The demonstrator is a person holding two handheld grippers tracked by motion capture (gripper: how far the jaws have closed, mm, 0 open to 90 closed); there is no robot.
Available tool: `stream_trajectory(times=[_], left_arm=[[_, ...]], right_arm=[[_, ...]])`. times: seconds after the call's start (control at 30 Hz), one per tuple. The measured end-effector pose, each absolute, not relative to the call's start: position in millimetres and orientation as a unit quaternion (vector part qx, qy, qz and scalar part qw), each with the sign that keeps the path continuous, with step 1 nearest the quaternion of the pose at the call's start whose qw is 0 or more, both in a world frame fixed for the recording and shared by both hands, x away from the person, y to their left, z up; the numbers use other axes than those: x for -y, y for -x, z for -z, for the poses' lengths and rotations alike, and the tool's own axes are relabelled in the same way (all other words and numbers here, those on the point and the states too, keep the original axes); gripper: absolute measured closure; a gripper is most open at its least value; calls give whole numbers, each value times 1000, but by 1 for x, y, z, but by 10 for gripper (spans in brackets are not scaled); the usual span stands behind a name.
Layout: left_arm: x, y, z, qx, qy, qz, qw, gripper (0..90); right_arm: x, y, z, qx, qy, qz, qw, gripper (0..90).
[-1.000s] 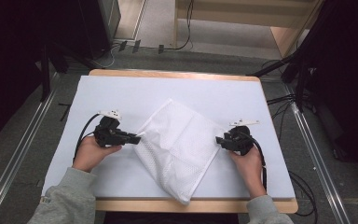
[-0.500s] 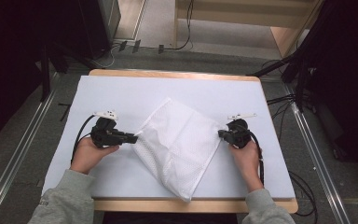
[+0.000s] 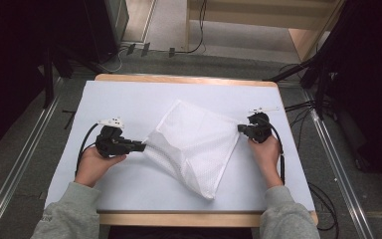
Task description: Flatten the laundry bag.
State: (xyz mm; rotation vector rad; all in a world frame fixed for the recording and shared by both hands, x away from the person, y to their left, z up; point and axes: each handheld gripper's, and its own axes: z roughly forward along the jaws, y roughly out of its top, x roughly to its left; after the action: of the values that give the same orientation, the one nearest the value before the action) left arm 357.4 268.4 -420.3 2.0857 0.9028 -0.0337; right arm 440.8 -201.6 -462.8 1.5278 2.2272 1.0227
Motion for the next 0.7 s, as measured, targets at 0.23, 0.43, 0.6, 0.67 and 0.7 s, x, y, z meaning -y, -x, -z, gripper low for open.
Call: stream_trajectory(times=[0.23, 0.43, 0.6, 0.67, 0.7], left_arm=[[-274, -356, 423, -367, -829, 21, 420, 811], [-287, -350, 420, -374, -829, 16, 415, 674], [-302, -349, 415, -378, -825, 9, 419, 619], [-311, -348, 414, -387, -821, 3, 421, 617], [-317, -347, 413, -391, -820, -2, 418, 615]], right_arm=[[210, -460, 466, -759, -534, -348, 132, 900], [211, -462, 466, -757, -535, -352, 125, 898], [208, -454, 459, -761, -523, -363, 125, 826], [208, -452, 457, -762, -519, -365, 125, 819], [208, -447, 453, -761, -513, -375, 132, 801]])
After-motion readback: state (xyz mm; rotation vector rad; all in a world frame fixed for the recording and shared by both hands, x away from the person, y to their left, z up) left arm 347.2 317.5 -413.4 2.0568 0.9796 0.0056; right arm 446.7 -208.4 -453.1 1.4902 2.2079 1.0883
